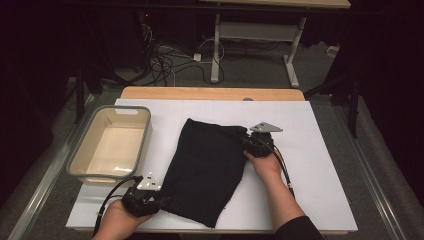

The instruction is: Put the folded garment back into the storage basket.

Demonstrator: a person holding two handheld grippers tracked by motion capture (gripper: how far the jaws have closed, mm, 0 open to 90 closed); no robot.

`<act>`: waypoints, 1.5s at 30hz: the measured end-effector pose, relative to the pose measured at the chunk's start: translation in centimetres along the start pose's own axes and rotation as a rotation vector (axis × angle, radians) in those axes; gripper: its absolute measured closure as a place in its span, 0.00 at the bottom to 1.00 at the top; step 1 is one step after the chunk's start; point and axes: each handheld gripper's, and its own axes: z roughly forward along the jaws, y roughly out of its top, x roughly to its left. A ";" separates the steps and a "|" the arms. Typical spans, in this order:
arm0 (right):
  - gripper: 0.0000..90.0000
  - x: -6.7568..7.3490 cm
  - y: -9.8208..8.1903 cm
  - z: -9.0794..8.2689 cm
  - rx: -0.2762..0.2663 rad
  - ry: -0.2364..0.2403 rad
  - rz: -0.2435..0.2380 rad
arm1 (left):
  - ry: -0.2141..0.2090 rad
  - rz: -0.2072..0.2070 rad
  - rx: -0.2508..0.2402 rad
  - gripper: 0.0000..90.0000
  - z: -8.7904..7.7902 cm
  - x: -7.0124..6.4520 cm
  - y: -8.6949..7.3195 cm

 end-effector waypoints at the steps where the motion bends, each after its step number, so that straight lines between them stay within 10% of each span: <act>1: 0.90 0.1 0.3 -0.3 -0.012 -0.005 -0.019 | 0.001 0.008 0.028 0.75 -0.1 0.0 0.5; 14: 0.90 0.6 2.5 -1.9 -0.085 -0.026 -0.075 | 0.039 0.031 0.237 0.76 -1.7 0.7 5.4; 29: 0.89 3.3 3.2 1.0 -0.118 0.018 -0.109 | 0.033 -0.040 0.406 0.75 -3.3 3.5 5.3; 45: 0.89 2.8 1.2 2.9 -0.050 -0.002 -0.085 | -0.003 -0.065 0.460 0.75 -1.9 4.3 5.3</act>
